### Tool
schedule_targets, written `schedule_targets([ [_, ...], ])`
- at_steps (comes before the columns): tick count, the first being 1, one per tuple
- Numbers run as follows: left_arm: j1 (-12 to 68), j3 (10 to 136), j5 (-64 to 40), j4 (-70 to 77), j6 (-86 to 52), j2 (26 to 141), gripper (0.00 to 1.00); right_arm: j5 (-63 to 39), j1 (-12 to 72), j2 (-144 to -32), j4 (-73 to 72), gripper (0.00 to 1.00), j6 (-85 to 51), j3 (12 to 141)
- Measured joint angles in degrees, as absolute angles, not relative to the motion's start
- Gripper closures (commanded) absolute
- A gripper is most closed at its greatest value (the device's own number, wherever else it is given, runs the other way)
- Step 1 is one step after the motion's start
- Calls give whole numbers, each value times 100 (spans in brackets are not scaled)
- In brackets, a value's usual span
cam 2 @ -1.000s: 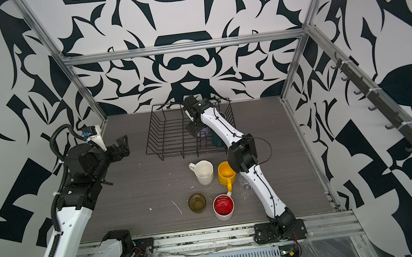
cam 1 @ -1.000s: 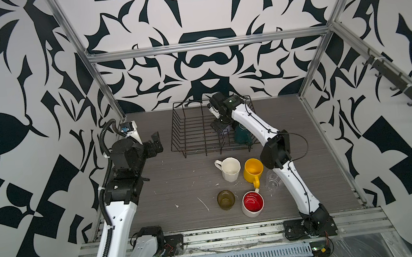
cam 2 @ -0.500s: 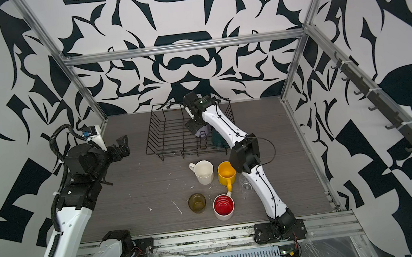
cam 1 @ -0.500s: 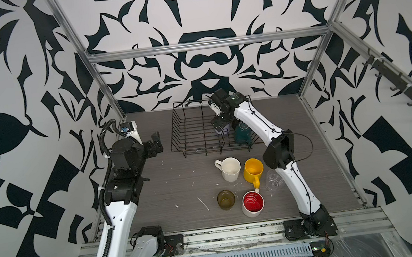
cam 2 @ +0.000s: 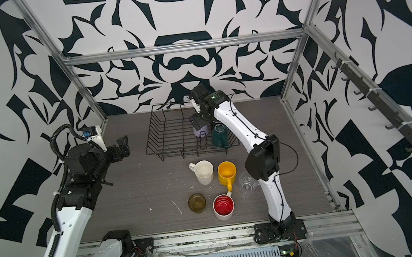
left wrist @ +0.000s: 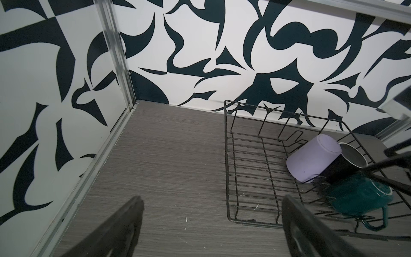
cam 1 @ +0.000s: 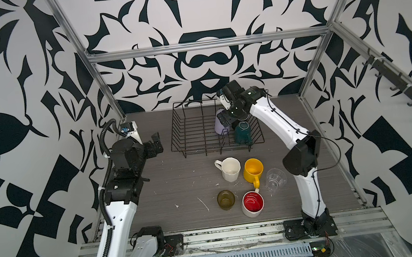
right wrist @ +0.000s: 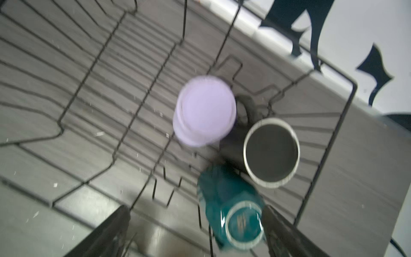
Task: Load cups into a dish rack
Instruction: Place the cup upside down at the dish rack, then pick up the cup from the bottom-right of the table.
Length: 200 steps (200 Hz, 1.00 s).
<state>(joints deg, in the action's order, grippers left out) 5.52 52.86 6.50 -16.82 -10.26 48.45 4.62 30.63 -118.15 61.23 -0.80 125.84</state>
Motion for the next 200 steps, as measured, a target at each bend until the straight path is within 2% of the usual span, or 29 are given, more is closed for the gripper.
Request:
schedule_targets([
  [52,552,5286,650,-1702,-1041,4845,1,414,2851,-9091,5723,16,-650,9572],
  [84,552,5286,644,-1708,-1050,4864,1,648,2700,-7815,5907,21,-1026,8409],
  [200,552,5286,639,-1828,-1068,4884,1,775,2585,-6114,6768,51,-2239,5885],
])
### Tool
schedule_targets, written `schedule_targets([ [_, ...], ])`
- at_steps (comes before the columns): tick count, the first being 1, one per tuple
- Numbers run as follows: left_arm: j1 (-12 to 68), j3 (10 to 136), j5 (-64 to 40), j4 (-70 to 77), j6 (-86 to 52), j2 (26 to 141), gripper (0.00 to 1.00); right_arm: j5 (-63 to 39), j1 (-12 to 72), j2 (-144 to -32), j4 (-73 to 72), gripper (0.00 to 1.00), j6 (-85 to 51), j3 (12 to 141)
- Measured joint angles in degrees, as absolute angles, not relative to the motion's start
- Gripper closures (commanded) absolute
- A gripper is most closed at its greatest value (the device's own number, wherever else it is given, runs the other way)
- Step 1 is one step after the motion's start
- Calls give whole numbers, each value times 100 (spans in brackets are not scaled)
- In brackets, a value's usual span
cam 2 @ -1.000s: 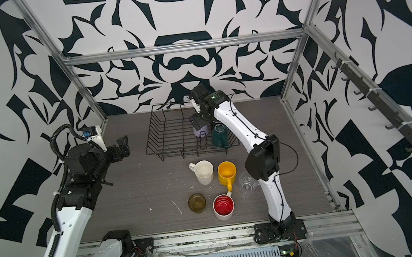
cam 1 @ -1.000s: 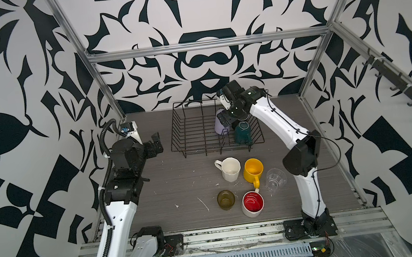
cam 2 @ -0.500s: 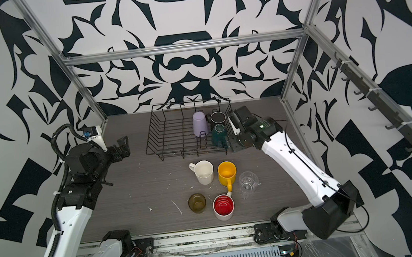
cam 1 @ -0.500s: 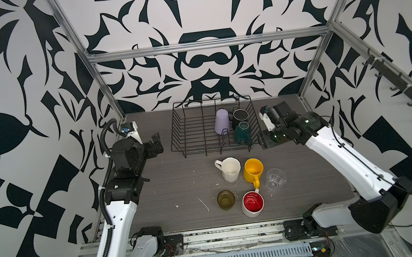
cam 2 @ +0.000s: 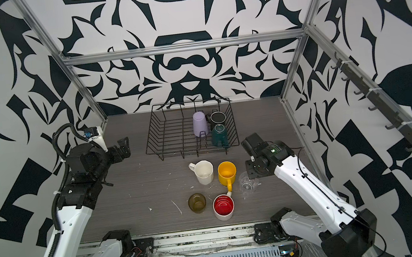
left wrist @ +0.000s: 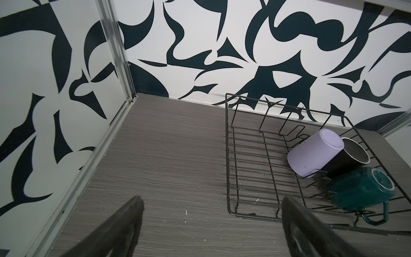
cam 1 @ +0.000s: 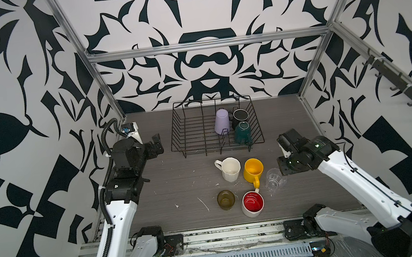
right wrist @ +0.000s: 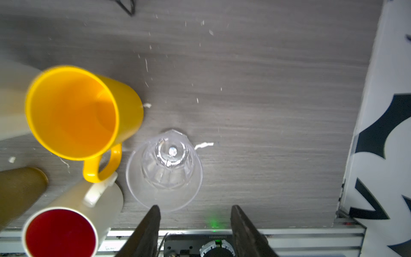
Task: Load cups into a dish rack
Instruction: Pick up the cup from the bottom-right of the table.
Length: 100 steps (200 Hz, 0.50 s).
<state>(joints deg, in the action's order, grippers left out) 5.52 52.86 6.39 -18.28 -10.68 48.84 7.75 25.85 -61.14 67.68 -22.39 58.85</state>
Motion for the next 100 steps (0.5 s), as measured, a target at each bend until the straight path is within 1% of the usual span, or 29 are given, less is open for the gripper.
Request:
schedule_targets([
  [17,552,5286,639,-1831,-1068,4882,1,639,2585,-6064,6740,55,-2388,5599],
  [35,552,5286,639,-1831,-1068,4882,1,576,2585,-6071,6744,56,-2543,5376],
  [64,552,5286,639,-1831,-1068,4880,1,635,2585,-6088,6740,60,-2738,5345],
  [100,552,5286,639,-1831,-1068,4862,1,760,2585,-6285,6694,61,-2947,5306],
])
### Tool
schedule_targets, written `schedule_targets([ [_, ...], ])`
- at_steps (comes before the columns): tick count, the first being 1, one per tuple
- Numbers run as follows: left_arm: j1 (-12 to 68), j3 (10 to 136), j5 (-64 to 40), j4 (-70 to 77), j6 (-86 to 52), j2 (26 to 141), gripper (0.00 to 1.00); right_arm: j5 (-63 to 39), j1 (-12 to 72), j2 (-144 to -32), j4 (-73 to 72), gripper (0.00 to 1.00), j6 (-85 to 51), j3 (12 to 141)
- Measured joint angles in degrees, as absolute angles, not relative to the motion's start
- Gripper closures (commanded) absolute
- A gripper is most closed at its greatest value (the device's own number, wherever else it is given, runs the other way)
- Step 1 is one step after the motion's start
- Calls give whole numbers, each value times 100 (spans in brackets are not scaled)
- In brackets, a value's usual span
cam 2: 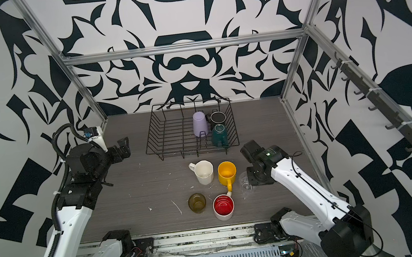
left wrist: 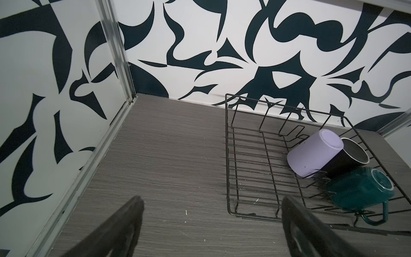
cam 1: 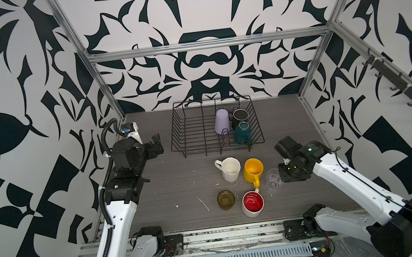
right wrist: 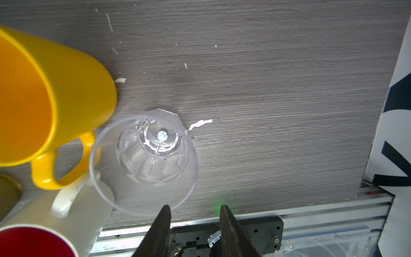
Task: Load cups into a dish rack
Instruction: Pick up the cup from the bottom-right of the table.
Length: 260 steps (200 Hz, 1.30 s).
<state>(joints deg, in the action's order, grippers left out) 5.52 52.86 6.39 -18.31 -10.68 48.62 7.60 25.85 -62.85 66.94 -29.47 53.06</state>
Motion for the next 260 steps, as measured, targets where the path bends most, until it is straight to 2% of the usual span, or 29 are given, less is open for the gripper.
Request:
schedule_targets([
  [53,552,5286,620,-1831,-1072,4849,1,786,2585,-6403,6309,65,-3291,4980],
  [102,552,5286,620,-1831,-1079,4849,1,825,2585,-6410,5780,73,-3699,4449],
  [156,552,5286,617,-1833,-1090,4849,1,1098,2589,-6313,5478,100,-4073,4178],
  [228,552,5286,617,-1835,-1092,4849,1,1577,2567,-6139,5553,100,-4084,4241],
  [260,552,5286,613,-1837,-1120,4849,1,1844,2403,-5811,5830,100,-3966,4842],
])
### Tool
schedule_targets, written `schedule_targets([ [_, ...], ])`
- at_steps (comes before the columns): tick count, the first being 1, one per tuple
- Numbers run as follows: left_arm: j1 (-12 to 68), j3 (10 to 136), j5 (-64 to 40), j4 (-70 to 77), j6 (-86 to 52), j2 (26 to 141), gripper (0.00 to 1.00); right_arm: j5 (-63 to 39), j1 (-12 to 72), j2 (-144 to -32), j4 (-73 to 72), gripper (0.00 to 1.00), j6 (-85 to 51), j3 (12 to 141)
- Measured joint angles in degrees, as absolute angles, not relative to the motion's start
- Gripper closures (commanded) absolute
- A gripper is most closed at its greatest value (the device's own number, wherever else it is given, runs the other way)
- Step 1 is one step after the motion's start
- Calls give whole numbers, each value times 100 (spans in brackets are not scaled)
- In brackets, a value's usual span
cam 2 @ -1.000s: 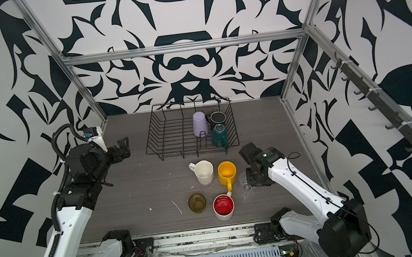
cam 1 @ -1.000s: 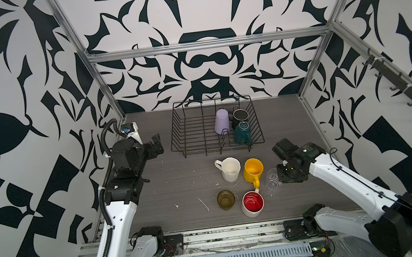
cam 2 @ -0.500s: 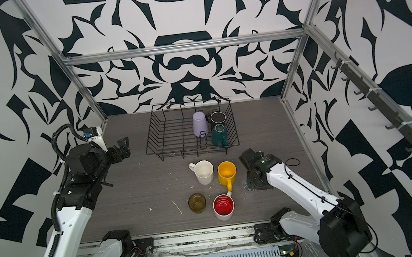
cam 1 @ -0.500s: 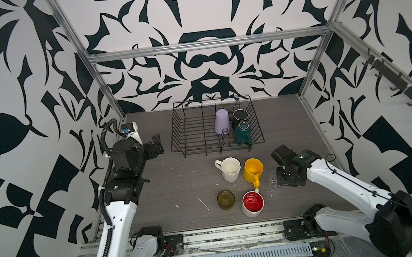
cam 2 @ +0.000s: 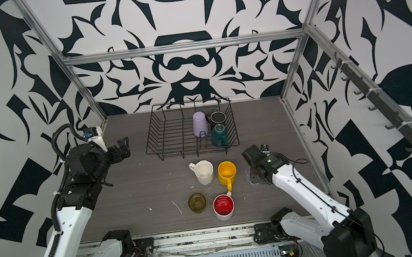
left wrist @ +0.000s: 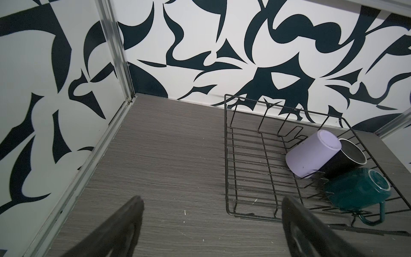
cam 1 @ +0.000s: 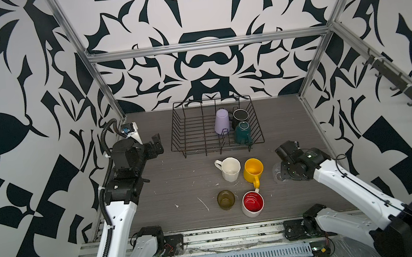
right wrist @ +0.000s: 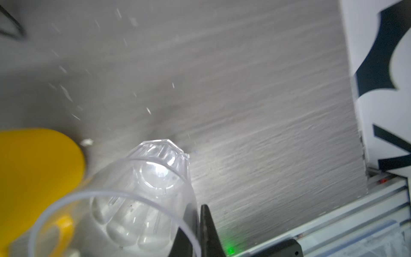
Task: Load cups into a dish rack
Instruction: Pick up the cup from the bottom-right of the table.
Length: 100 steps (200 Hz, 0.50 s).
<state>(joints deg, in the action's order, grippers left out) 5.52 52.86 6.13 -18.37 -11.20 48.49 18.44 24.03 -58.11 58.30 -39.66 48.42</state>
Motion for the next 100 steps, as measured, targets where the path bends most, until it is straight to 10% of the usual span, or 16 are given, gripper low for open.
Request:
schedule_targets([
  [100,552,5015,-779,-1024,-1535,4731,1,534,2134,-6163,4963,100,-3406,7133],
])
